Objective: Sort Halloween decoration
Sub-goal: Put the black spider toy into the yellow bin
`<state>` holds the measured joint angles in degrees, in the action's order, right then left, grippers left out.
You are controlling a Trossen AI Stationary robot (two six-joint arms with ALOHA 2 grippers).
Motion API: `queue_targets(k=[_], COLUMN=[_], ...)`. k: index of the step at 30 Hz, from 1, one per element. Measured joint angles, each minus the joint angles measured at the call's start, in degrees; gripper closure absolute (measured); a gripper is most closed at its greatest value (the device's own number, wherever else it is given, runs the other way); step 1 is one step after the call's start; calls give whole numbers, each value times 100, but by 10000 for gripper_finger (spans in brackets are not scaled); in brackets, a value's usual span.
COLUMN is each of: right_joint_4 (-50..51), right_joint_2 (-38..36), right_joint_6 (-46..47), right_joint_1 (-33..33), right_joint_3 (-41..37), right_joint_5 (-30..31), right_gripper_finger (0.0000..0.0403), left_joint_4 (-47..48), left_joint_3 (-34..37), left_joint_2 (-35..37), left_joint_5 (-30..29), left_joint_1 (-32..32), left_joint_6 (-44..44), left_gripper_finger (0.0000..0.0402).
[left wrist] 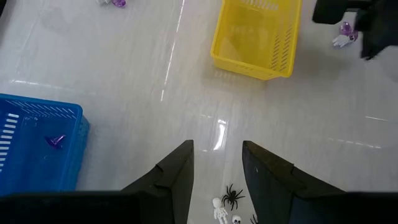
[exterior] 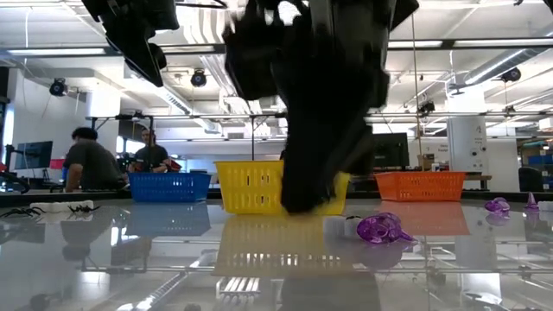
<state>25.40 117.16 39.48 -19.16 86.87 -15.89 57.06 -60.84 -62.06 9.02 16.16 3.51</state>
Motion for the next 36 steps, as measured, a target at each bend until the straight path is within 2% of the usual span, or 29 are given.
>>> queue_targets(k=[26,36], right_joint_4=[-80,-67], right_joint_2=[-89,-87], right_joint_6=[20,297], right_joint_1=[20,22], right_joint_3=[2,2], right_joint_5=[152,86], right_gripper_finger=[374,373], left_joint_4=[-4,-2], left_joint_3=[0,0], left_joint_2=[0,0], left_joint_5=[0,5], left_joint_1=[1,0], left_joint_6=[-15,-103], left_gripper_finger=[283,283])
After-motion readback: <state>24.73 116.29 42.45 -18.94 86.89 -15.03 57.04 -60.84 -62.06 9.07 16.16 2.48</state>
